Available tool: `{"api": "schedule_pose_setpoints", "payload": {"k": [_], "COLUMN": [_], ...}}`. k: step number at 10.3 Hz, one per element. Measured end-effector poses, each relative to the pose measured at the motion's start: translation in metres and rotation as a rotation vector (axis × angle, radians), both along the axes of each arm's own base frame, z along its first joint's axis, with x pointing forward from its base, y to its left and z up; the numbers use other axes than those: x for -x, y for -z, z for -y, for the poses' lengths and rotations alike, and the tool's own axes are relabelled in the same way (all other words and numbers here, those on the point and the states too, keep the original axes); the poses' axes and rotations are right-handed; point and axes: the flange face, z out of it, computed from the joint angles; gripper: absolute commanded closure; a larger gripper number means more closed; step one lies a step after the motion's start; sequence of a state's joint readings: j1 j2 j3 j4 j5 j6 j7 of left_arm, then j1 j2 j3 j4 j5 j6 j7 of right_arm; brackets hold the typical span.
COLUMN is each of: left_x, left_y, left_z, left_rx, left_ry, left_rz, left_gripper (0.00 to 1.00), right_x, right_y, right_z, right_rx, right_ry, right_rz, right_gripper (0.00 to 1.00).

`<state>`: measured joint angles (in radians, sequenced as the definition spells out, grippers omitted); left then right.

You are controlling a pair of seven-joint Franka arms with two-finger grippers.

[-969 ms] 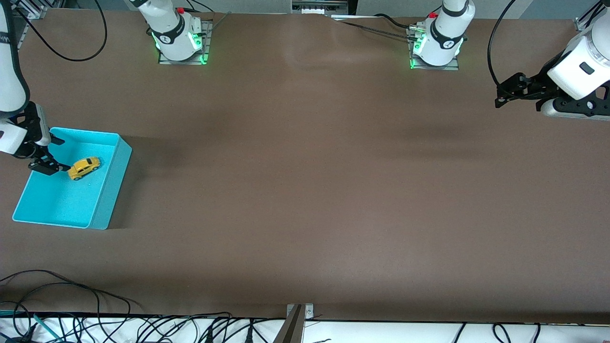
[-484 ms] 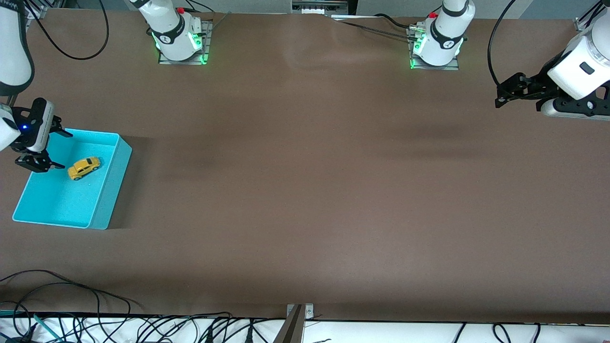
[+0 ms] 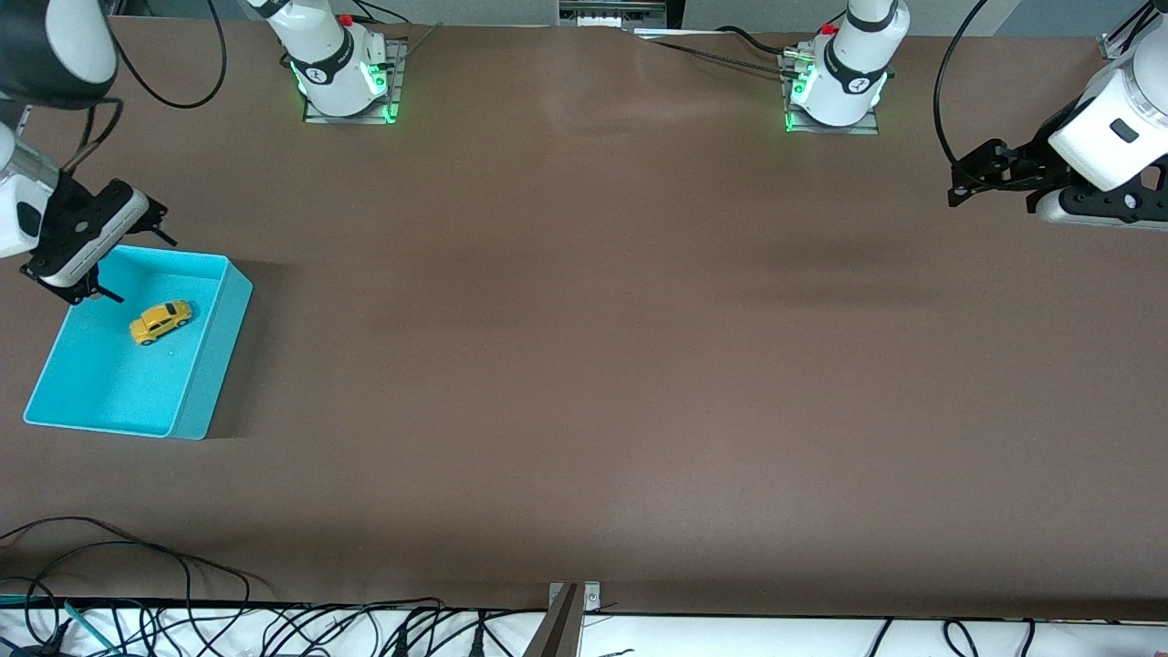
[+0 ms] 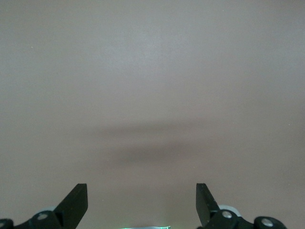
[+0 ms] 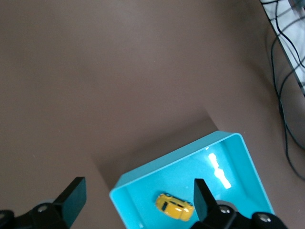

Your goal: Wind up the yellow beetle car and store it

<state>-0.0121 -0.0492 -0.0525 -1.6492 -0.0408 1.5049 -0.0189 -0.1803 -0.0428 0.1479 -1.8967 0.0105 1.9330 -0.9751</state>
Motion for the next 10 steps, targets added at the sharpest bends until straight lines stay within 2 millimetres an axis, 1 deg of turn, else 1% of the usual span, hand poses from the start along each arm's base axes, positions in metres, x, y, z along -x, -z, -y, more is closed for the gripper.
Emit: {"api": "schedule_pose_setpoints", "payload": {"k": [2, 3, 4, 7, 8, 10], "left_x": [0.000, 0.000, 0.000, 0.000, 0.000, 0.000], "left_y": [0.000, 0.000, 0.000, 0.000, 0.000, 0.000], "left_z": [0.000, 0.000, 0.000, 0.000, 0.000, 0.000], "left_rx": [0.000, 0.000, 0.000, 0.000, 0.000, 0.000], "left_ry": [0.000, 0.000, 0.000, 0.000, 0.000, 0.000], "left_rz": [0.000, 0.000, 0.000, 0.000, 0.000, 0.000], "left_gripper": [0.00, 0.00, 0.00, 0.00, 0.00, 0.00], "right_x": [0.003, 0.004, 0.004, 0.001, -0.001, -0.003], "right_y": [-0.012, -0.017, -0.022, -0.040, -0.047, -0.052], "right_z": [-0.035, -0.047, -0.052, -0.051, -0.054, -0.064], "right_rx": [-0.018, -0.024, -0.028, -0.029, -0.029, -0.031], "right_ry": [0.252, 0.341, 0.414, 0.568, 0.616, 0.708], "right_rz": [-0.008, -0.014, -0.021, -0.057, -0.065, -0.078], "right_gripper": [0.00, 0.00, 0.00, 0.00, 0.00, 0.00]}}
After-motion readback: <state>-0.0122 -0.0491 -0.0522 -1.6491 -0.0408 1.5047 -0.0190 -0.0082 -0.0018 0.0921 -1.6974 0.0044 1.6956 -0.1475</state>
